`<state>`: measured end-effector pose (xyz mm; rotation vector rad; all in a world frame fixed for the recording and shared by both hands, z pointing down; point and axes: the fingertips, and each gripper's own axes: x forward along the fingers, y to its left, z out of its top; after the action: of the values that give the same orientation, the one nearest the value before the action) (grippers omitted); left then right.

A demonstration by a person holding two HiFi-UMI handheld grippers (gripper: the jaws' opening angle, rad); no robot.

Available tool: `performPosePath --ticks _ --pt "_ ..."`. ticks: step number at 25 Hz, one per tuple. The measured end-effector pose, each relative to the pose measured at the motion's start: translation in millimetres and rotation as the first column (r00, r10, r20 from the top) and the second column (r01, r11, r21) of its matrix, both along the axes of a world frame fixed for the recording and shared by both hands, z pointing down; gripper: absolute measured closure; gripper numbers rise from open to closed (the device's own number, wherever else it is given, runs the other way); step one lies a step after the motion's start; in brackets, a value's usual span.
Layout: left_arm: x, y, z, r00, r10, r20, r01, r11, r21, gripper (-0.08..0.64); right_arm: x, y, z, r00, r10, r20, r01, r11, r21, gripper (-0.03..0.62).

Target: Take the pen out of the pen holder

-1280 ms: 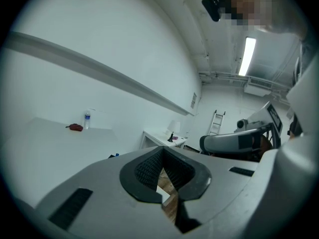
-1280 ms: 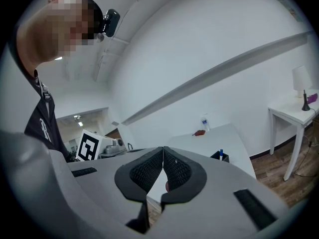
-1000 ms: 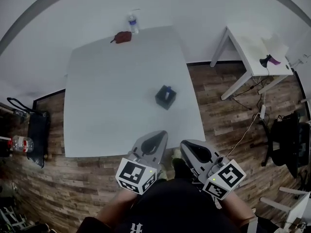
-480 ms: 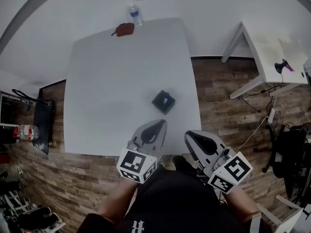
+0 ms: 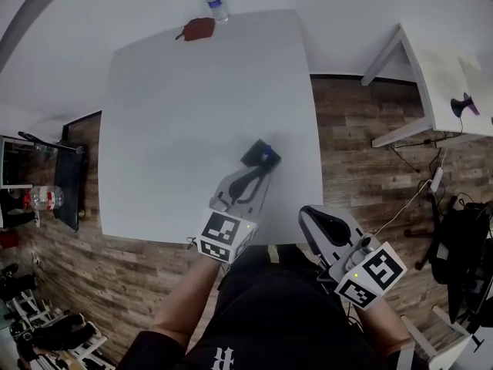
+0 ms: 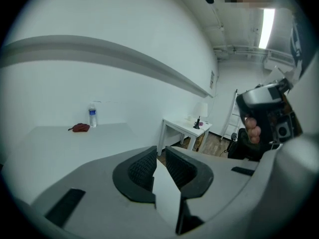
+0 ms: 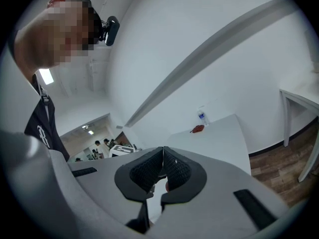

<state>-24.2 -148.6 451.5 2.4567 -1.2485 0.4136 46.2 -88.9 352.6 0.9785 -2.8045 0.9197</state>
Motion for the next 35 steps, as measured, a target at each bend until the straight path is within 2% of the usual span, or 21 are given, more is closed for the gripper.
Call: performPosePath --ticks 3,12,18,25,35 --pt "-1.8 -18.1 27.0 1.0 0.018 0.025 -0.017 0.999 -0.029 0.476 -1.0 -5.3 13.2 1.0 0.015 -0.018 -0.016 0.999 -0.041 0.577" --pt "1.9 -50.1 85.1 0.993 0.077 0.094 -0.068 0.993 -0.092 0.455 -6.9 -29.7 53.4 0.997 0.051 -0.059 -0.06 0.985 -0.16 0.577" --pt "5.2 -58.0 108.5 0.98 0.109 0.168 -0.09 0.989 -0.114 0.448 -7.1 -43.5 61.8 0.996 0.058 -0.064 -0.069 0.98 -0.184 0.577" --pt "11.6 -61.9 123.8 0.973 0.134 0.189 -0.109 0.984 -0.139 0.446 -5.1 -53.3 68.7 0.995 0.064 -0.073 -0.078 0.977 -0.201 0.577" --pt "10.5 -62.1 132.1 0.959 0.139 0.247 -0.109 0.985 -0.131 0.466 -1.0 -55.6 69.5 0.994 0.075 -0.08 -0.09 0.975 -0.202 0.577"
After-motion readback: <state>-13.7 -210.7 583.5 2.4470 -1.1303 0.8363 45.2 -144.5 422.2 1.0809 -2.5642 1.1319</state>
